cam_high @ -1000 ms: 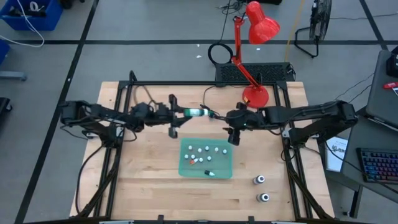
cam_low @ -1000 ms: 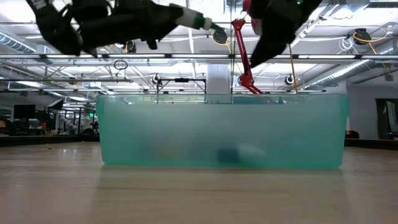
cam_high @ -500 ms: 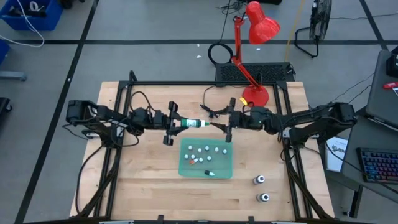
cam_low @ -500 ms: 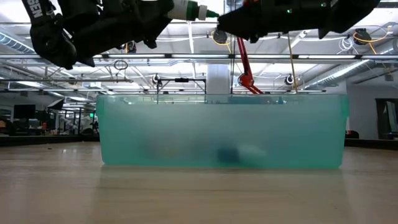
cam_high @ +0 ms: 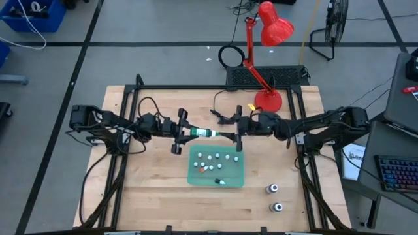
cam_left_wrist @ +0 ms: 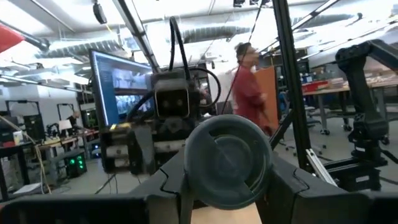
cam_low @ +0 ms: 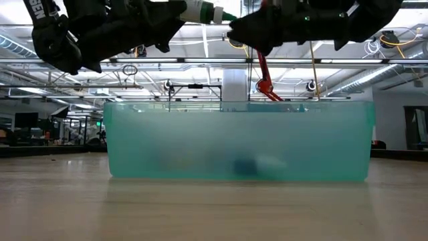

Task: Pick & Place food coloring
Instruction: Put the big green food coloring bottle into the light blue bin

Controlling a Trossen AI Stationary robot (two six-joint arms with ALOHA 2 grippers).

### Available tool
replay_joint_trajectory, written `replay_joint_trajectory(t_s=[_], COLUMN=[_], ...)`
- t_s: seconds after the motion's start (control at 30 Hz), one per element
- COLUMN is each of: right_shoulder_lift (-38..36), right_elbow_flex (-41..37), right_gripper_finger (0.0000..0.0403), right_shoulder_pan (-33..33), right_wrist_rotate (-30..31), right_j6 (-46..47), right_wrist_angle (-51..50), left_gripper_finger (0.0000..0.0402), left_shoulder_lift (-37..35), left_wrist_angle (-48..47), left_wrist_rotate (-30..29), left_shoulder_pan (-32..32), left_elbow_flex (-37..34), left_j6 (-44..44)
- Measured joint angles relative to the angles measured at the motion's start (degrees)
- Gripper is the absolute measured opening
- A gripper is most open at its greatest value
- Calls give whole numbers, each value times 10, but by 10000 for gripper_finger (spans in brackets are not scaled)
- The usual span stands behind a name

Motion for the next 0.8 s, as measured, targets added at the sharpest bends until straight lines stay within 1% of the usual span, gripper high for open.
replay_joint_trajectory(t_s=[0.1, 0.27, 0.5, 0.8], right_shoulder_lift=[-4, -13, -6, 57], right_elbow_flex=[-1, -1, -1, 3], right_gripper_finger=[187, 187, 187, 187], right_shoulder_pan=[1, 1, 1, 1], right_wrist_rotate=[-4, -5, -4, -33], right_j6=[0, 0, -18, -20], right_wrist_angle=[-45, -58, 20, 108], left_gripper_finger=[129, 129, 128, 128], left_shoulder_lift=[-3, -3, -3, -3], left_wrist_angle=[8, 7, 4, -6], left_wrist_rotate=[-2, 1, 2, -2], left_shoulder_pan=[2, 4, 8, 8], left_elbow_flex=[0, 0, 0, 0], left_j6=[6, 10, 4, 4])
